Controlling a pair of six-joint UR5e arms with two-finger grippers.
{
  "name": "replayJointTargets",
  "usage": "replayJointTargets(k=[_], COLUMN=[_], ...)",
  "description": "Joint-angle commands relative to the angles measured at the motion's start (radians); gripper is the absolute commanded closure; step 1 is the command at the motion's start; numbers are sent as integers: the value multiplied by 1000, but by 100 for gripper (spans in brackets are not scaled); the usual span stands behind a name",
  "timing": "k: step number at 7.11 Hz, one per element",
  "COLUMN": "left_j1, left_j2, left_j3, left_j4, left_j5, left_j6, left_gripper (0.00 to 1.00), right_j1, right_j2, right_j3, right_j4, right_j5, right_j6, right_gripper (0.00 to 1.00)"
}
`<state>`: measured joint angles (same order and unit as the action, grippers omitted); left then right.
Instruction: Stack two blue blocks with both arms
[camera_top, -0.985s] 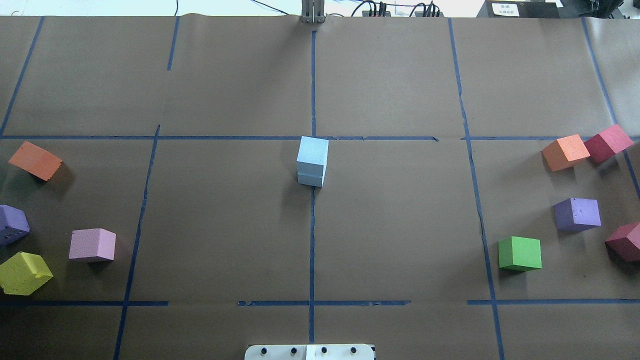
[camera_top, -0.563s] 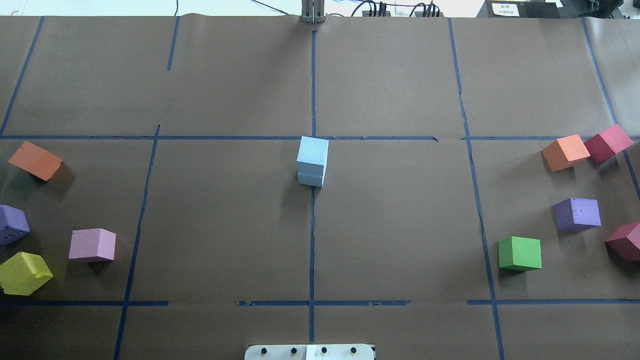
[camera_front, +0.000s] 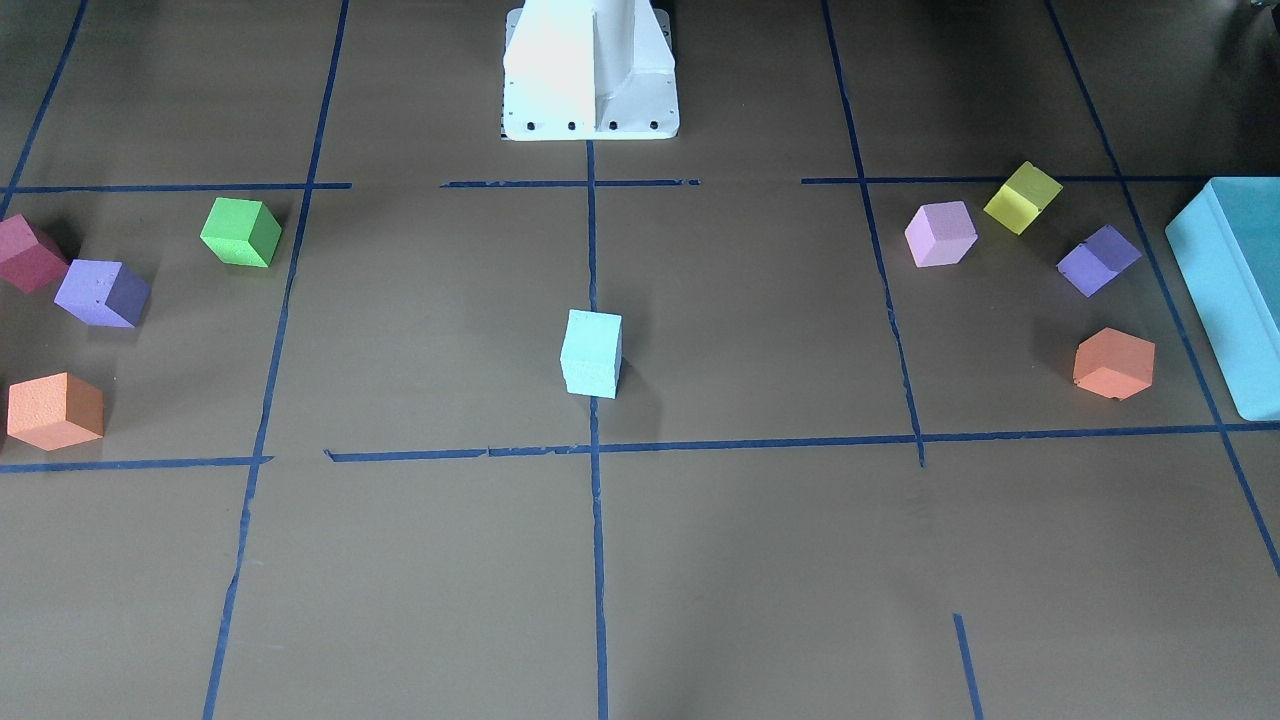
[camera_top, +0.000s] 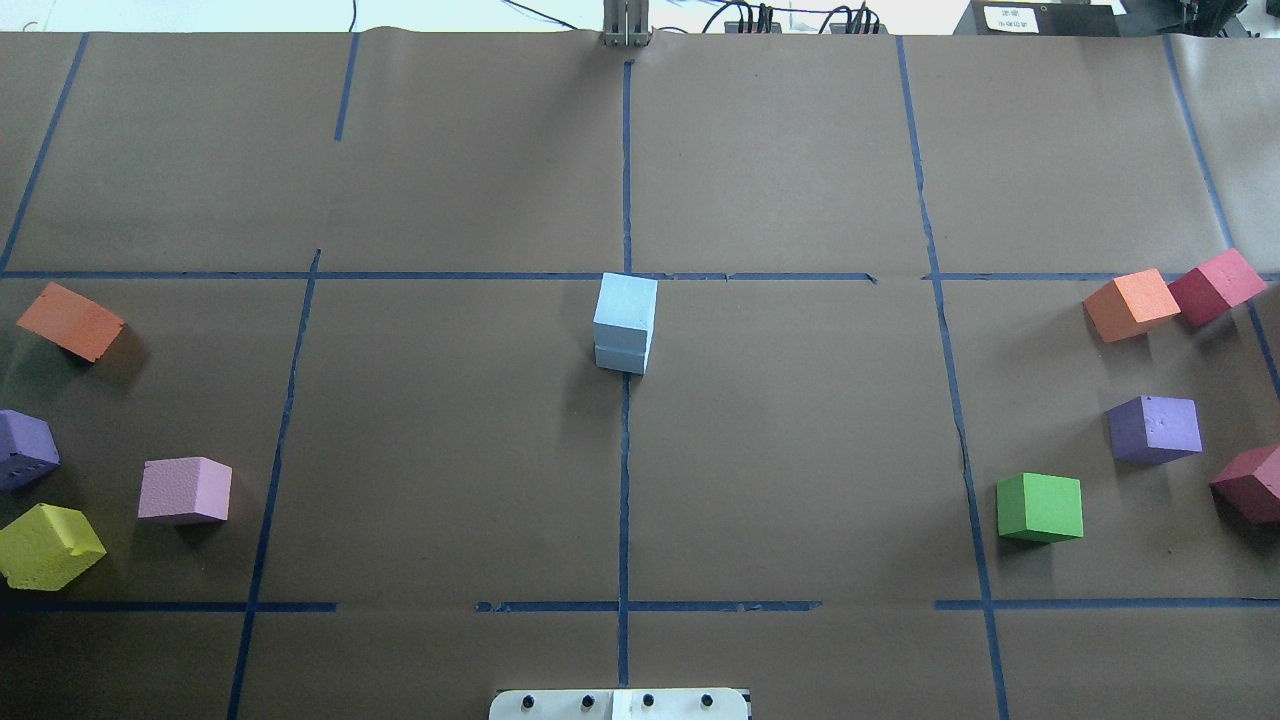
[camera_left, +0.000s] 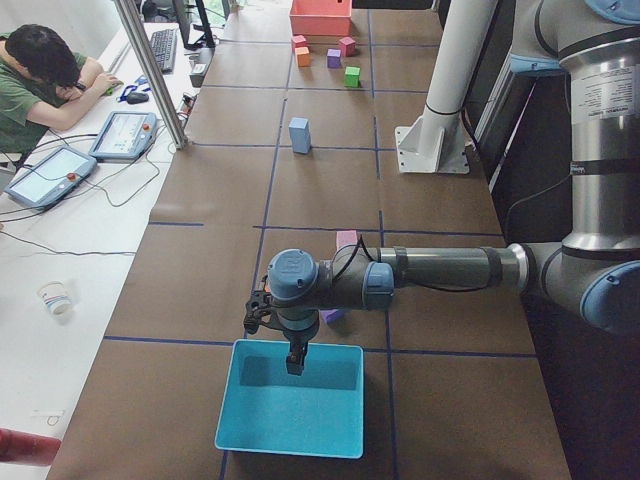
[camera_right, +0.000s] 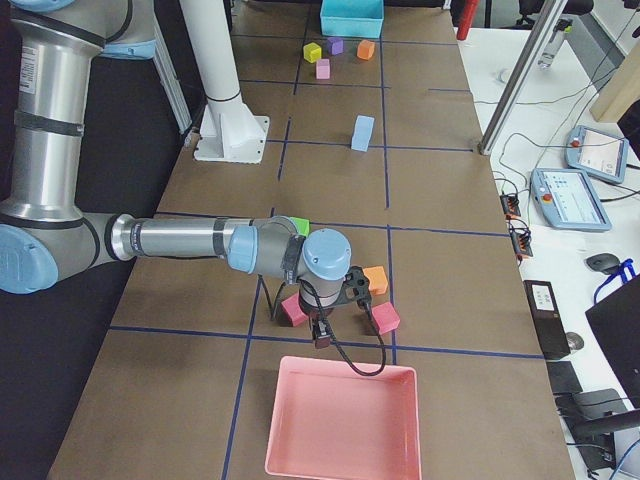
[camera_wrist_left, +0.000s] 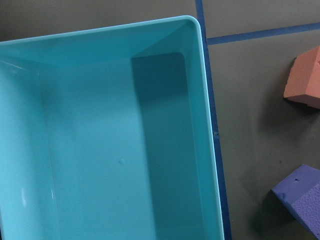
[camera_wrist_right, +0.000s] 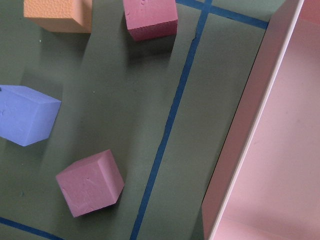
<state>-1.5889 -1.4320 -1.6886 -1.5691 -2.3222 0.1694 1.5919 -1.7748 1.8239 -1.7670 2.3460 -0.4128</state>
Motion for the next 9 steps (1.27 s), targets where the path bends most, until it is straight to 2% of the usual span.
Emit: replayJointTargets(k=[1,9], left_j1=[4,4], left_j2=[4,4], left_j3=[-3,1], left_j4=[7,-2], left_j5=[-9,-8], left_j6=[2,1], left_gripper=[0,0], right_j1=[-1,-6], right_j2=[2,2], right_j3=[-2,-2], right_j4=[1,1], right_j5=[-1,15], right_j6=[0,0], right_gripper=[0,0])
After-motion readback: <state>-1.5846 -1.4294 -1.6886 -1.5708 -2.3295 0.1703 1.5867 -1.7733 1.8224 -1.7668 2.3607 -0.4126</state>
